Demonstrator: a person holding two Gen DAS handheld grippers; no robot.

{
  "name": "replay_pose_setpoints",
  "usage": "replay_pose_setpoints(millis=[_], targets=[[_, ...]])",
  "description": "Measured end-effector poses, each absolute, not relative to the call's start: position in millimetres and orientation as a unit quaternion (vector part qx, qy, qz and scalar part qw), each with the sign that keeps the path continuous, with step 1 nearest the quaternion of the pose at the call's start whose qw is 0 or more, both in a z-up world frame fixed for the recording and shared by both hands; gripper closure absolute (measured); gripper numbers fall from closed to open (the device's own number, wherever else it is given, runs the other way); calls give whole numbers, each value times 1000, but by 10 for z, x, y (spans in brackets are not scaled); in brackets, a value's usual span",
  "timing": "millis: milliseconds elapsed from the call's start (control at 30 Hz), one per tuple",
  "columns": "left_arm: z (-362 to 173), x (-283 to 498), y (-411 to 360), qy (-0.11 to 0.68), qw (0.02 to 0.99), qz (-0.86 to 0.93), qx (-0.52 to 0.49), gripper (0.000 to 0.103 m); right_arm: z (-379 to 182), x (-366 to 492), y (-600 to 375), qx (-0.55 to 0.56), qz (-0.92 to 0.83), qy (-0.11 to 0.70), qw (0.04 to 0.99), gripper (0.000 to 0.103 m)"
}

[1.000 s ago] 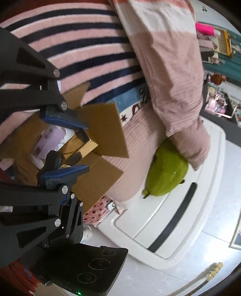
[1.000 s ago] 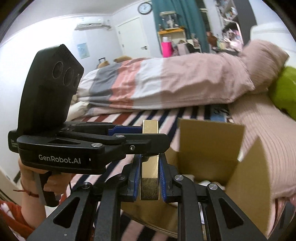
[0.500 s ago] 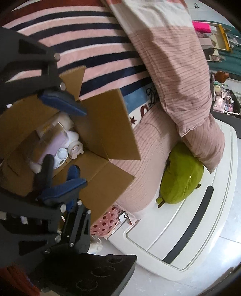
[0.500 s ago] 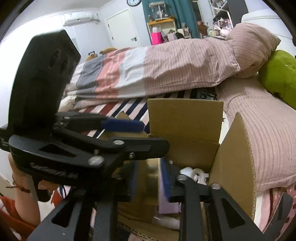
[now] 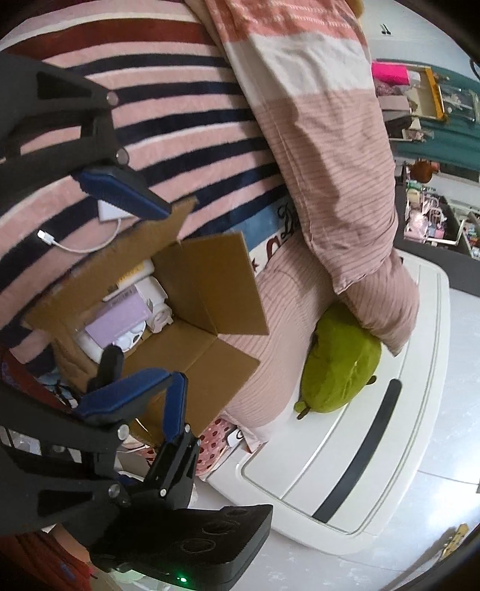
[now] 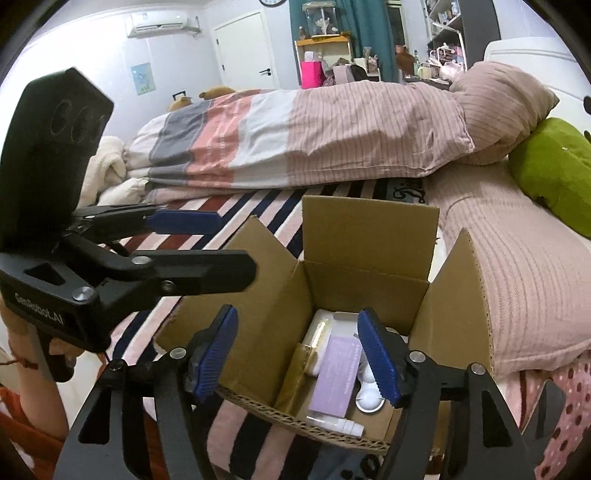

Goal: Organize rigid objects
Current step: 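Lower the gold tube into the box and release, then grasp the white USB adapter with the right gripper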

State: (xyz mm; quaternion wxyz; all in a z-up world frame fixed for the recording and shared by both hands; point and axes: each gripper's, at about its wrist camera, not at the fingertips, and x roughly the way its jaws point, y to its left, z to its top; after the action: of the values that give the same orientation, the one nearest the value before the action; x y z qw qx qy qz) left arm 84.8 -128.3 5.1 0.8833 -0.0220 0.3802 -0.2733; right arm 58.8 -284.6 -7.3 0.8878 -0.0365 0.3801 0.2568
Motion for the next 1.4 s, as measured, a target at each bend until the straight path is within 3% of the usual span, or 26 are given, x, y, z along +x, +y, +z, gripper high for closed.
replay_pose_setpoints(millis=[567,833,1100,1333,1400], targets=[[-153,445,254,350,920,-156,-78,23,159,231,-1590,-73,331,318,885,39],[-539,300,769,360,919,-122,-103,23,-430,134,-981,-86,351,368,857,39],[-830,214,979,376,911,-115,-123,23,-1287,697,-1134,-61,155,466,869,39],[-857,178,1129,374,912,-101,-132,23,-1567,1097,-1186,-67,67,447,890,42],[-852,167,1148,374,913,-99,-133,23,-1619,1171,-1174,-66,49,449,890,48]])
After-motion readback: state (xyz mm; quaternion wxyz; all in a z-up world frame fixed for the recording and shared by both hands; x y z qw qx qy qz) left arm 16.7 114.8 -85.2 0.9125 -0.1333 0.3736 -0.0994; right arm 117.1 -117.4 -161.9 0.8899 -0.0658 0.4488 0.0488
